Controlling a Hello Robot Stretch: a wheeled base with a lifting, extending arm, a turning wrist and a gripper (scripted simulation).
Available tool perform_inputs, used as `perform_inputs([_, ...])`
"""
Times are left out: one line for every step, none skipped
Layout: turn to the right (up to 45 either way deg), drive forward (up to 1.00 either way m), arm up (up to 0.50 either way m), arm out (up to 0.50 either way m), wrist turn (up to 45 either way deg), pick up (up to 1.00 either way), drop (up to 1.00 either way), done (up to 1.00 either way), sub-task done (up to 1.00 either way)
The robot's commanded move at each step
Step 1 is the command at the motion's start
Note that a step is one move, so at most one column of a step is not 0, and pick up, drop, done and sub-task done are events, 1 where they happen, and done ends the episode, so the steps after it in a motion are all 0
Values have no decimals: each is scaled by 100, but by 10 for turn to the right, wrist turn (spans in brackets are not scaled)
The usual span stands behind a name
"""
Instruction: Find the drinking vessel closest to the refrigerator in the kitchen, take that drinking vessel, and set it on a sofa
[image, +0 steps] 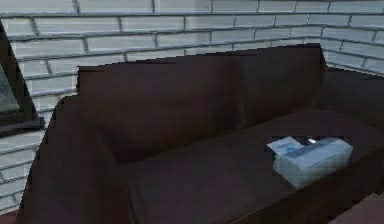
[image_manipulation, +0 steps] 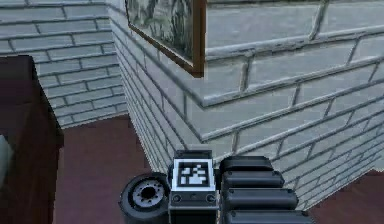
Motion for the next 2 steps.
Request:
perform_inputs([450, 0, 0, 0, 0, 0, 0, 0, 0])
perform_inputs([120, 0, 0, 0, 0, 0, 0, 0, 0])
